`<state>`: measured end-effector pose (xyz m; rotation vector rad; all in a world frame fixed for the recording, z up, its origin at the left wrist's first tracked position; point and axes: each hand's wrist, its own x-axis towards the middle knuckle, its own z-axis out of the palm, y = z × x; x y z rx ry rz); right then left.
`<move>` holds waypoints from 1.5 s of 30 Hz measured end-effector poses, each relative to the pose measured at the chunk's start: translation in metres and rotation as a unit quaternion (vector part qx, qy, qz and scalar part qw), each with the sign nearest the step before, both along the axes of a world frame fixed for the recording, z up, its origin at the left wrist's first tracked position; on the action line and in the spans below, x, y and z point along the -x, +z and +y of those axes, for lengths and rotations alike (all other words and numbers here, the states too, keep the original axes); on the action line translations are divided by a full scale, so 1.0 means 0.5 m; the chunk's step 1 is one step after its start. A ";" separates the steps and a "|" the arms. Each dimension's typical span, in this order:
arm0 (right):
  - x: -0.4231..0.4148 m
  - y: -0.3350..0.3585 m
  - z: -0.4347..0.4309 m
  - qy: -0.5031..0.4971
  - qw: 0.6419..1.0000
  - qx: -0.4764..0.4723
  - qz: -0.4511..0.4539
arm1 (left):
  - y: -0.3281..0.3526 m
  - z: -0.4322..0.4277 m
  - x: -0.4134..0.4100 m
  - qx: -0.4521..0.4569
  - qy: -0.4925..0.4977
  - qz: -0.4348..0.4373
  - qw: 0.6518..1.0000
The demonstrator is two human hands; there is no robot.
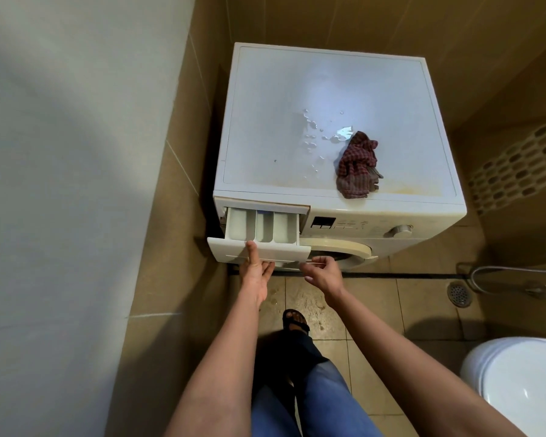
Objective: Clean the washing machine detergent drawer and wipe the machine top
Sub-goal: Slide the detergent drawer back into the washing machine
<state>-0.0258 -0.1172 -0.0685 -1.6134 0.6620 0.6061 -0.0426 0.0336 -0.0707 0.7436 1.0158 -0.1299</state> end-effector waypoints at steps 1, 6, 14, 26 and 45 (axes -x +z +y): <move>0.006 0.001 0.000 0.006 1.000 0.002 -0.002 | -0.007 -0.001 0.009 0.001 -0.002 0.002 1.000; 0.040 -0.004 -0.004 0.027 1.000 0.002 -0.010 | -0.007 -0.006 0.053 0.010 0.000 0.002 1.000; 0.083 -0.013 -0.011 0.055 0.998 -0.010 -0.034 | -0.008 -0.010 0.097 0.010 -0.001 0.004 1.000; 0.101 -0.018 -0.015 0.084 0.996 -0.006 -0.040 | 0.011 -0.009 0.105 0.017 0.020 -0.020 0.999; 0.032 -0.032 0.004 0.075 0.996 0.024 -0.038 | 0.014 0.005 -0.017 0.057 0.097 -0.048 0.992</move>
